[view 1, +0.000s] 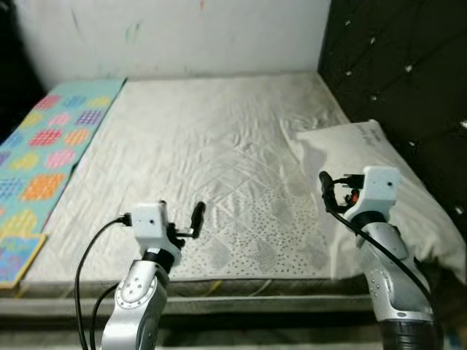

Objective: Clean up the room

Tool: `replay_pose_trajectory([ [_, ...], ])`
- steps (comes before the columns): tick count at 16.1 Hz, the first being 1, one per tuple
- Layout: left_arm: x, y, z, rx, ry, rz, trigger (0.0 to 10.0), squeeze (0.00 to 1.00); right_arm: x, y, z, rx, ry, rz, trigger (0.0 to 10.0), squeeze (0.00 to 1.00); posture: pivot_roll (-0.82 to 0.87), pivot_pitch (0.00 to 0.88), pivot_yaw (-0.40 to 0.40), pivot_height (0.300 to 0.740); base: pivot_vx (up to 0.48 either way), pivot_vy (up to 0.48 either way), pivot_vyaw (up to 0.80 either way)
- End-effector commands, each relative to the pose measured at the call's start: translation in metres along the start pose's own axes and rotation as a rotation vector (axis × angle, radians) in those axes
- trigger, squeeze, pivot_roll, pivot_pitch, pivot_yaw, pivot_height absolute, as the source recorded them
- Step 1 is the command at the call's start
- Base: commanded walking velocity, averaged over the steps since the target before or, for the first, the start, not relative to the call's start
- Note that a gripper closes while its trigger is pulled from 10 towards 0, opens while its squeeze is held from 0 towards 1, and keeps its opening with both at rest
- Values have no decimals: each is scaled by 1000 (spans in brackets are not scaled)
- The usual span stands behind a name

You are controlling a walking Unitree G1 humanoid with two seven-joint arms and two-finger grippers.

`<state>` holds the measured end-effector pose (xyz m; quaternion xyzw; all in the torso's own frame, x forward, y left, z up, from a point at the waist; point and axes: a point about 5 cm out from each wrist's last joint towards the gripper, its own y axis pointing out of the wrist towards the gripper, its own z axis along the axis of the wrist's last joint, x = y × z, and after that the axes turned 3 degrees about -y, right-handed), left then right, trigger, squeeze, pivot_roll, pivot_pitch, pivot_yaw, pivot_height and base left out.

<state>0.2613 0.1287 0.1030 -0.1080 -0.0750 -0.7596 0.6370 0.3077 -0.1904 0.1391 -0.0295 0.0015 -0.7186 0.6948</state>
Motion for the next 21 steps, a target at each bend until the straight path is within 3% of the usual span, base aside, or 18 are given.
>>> replay_pose_trajectory([
  [1, -8, -1, 5, 13, 16, 21, 10000, 0, -7, 1, 5, 23, 3, 22, 10000, 0, -67, 27, 41, 740, 0, 480, 0],
  [15, -7, -2, 4, 9, 14, 29, 10000, 0, -8, 2, 5, 23, -7, 30, 10000, 0, -67, 34, 38, 740, 0, 477, 0],
  [21, -5, -4, 10, 56, -15, -19, 10000, 0, -8, 1, 4, 19, -7, 30, 10000, 0, -68, 39, 39, 740, 0, 0, 0],
])
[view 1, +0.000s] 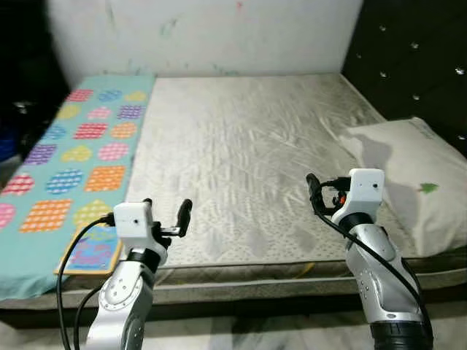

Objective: Clean up the room

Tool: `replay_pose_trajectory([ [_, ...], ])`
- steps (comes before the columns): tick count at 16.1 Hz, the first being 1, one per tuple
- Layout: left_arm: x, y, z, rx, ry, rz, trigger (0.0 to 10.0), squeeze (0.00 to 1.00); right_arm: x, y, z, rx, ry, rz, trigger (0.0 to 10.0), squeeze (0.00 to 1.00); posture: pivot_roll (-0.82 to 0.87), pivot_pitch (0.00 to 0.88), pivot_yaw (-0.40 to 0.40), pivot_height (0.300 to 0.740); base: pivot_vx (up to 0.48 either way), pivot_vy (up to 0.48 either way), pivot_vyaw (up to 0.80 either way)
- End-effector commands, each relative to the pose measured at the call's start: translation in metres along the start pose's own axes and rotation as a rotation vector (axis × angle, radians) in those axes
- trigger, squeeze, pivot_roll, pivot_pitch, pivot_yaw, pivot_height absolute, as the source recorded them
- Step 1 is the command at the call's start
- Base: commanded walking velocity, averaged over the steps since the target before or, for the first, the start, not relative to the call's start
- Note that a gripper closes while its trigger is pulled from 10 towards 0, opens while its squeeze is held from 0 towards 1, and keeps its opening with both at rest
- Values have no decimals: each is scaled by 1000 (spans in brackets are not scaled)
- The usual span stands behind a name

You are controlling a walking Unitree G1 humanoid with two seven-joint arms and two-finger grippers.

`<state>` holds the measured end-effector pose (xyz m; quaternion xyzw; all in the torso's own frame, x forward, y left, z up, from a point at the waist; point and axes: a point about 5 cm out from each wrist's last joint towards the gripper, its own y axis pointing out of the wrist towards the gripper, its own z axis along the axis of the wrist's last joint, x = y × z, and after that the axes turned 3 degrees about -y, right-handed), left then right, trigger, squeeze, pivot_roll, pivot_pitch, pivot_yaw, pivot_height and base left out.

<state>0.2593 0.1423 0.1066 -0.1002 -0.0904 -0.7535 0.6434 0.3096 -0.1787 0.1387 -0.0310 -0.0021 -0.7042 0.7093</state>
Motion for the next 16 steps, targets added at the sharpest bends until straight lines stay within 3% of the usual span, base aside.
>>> replay_pose_trajectory([
  [1, 8, 0, 4, 20, -2, -41, 10000, 0, 5, -1, 3, 13, 0, -12, 10000, 0, -68, 39, 38, 740, 0, 0, 0],
  [16, 10, 0, 1, 4, -12, -61, 10000, 0, 4, 0, 3, 13, -3, -13, 10000, 0, -71, 41, 41, 740, 268, 0, 0],
])
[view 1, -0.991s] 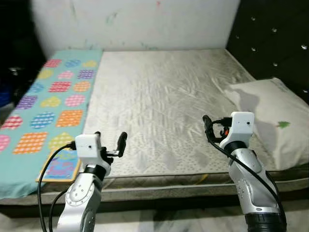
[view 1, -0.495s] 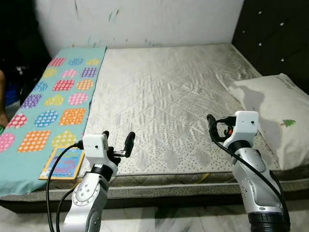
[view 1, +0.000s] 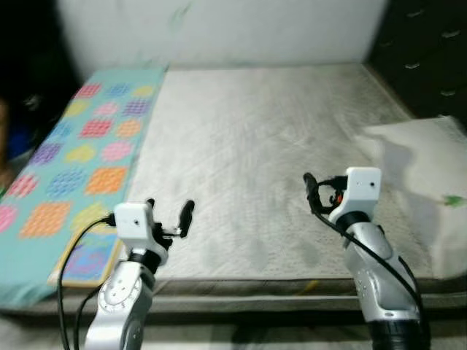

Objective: Clean up the room

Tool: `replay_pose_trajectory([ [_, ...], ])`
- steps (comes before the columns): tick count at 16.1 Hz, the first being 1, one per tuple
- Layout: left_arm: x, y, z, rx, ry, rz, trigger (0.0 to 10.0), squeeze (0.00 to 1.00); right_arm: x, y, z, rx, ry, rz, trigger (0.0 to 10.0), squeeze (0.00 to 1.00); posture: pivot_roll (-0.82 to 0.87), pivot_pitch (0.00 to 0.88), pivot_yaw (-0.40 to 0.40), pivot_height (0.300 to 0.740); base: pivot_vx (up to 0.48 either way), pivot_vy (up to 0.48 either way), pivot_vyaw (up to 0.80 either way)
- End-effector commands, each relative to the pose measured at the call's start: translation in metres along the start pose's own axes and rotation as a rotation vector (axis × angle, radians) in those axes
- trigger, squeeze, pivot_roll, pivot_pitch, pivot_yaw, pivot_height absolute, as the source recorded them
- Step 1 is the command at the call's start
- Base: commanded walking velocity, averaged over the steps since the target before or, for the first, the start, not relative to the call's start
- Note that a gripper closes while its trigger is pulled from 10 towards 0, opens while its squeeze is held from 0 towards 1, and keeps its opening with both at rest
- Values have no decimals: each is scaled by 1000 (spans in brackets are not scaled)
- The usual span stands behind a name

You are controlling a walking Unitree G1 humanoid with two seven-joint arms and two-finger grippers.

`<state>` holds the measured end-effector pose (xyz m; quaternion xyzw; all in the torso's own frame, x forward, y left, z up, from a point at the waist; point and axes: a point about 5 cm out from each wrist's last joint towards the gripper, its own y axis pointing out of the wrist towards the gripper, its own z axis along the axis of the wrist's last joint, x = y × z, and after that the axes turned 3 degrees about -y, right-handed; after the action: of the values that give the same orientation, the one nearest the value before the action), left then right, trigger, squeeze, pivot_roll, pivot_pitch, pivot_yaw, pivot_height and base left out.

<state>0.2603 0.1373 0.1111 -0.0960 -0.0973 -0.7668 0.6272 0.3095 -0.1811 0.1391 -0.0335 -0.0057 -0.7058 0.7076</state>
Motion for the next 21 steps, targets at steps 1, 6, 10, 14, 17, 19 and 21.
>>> replay_pose_trajectory([
  [1, 5, -2, -2, -7, -8, -17, 10000, 0, 2, 0, 3, 12, 6, -8, 10000, 0, -71, 39, 41, 740, 300, 0, 0],
  [6, 3, -1, -2, -9, -2, -5, 10000, 0, 2, 0, 2, 12, 4, -10, 10000, 0, -71, 37, 41, 740, 166, 0, 0],
  [10, 0, -1, -7, -32, -21, 45, 10000, 0, 1, 0, 2, 15, 12, -5, 10000, 0, -72, 30, 40, 740, 0, 0, 0],
  [14, 1, 0, -6, -25, -14, 27, 10000, 0, 0, 0, 3, 21, 16, 2, 10000, 0, -72, 24, 41, 740, 0, 417, 0],
  [17, 2, 0, -7, -27, -18, 23, 10000, 0, 1, 0, 1, 15, 9, 2, 10000, 0, -73, 22, 41, 740, 0, 480, 0],
  [19, 2, 0, -7, -27, -20, 20, 10000, 0, 1, 0, 1, 14, 8, 1, 10000, 0, -74, 23, 39, 740, 0, 480, 0],
  [21, 3, 1, -7, -29, -16, 21, 10000, 0, 1, 0, 1, 11, 2, -2, 10000, 0, -74, 24, 39, 740, 0, 480, 0],
])
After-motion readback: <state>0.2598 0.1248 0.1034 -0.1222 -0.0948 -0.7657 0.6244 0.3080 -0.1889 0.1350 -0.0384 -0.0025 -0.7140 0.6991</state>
